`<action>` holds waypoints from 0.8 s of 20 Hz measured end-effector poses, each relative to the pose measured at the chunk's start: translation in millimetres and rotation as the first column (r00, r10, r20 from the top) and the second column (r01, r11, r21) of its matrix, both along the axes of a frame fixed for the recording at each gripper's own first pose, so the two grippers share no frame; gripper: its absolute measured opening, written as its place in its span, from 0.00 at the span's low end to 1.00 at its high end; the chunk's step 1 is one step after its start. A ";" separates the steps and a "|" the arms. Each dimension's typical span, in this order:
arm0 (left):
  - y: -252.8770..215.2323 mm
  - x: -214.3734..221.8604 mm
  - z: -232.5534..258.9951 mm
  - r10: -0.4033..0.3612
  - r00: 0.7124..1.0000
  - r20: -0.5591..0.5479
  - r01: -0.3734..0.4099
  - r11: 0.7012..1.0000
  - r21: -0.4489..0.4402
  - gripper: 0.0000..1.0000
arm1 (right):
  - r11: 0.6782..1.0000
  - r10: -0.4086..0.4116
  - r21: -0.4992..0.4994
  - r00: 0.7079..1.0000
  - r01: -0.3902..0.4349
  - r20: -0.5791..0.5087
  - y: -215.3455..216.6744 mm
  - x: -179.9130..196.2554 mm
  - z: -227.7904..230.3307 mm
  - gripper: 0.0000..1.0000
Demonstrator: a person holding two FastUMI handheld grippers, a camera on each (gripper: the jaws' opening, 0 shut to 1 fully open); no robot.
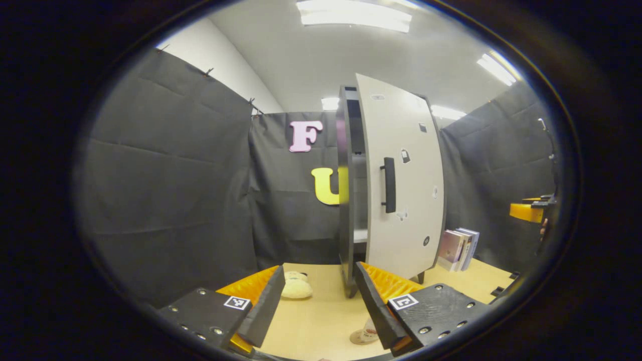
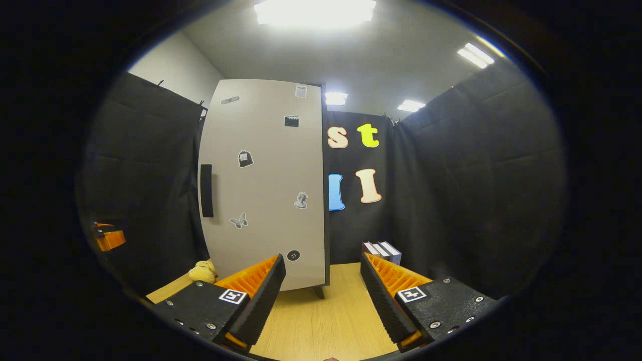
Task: Open the cabinet door with the right hand, grasp the bottle in the cabinet with the left hand and place it on the coaster, then close the cabinet door with the right hand.
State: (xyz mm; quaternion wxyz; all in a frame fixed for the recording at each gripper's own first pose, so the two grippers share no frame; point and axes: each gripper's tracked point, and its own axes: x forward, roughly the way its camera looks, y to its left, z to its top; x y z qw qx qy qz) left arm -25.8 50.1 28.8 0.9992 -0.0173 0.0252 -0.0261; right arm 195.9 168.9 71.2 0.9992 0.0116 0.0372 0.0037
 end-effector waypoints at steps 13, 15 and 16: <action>-29.2 -4.0 4.9 -0.010 1.000 0.004 0.010 1.000 0.016 0.84 | 1.000 0.030 -0.001 0.999 -0.030 -0.014 -0.3 -6.8 -2.6 0.93; -30.0 -2.7 3.7 -0.012 1.000 0.003 0.012 1.000 0.016 0.84 | 1.000 0.020 0.009 1.000 -0.020 -0.010 -0.8 -6.2 -2.6 0.93; -31.2 -1.9 3.1 -0.012 1.000 0.002 0.012 1.000 0.018 0.84 | 1.000 0.017 0.015 1.000 -0.017 -0.009 -0.1 -6.0 -3.0 0.93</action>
